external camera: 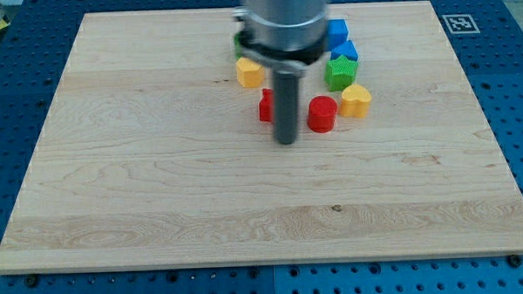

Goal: Move the yellow heart below the green star

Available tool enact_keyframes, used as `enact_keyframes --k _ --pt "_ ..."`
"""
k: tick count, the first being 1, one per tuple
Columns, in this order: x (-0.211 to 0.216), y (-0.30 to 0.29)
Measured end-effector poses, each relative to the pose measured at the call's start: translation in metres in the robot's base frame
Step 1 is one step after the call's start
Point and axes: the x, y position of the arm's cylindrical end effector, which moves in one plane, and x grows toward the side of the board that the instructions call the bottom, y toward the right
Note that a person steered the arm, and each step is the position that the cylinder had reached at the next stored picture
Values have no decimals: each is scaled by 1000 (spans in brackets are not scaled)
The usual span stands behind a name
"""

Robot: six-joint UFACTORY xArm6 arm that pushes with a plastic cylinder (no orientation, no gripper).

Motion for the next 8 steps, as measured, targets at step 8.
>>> enact_keyframes --k 8 --pt "-19 110"
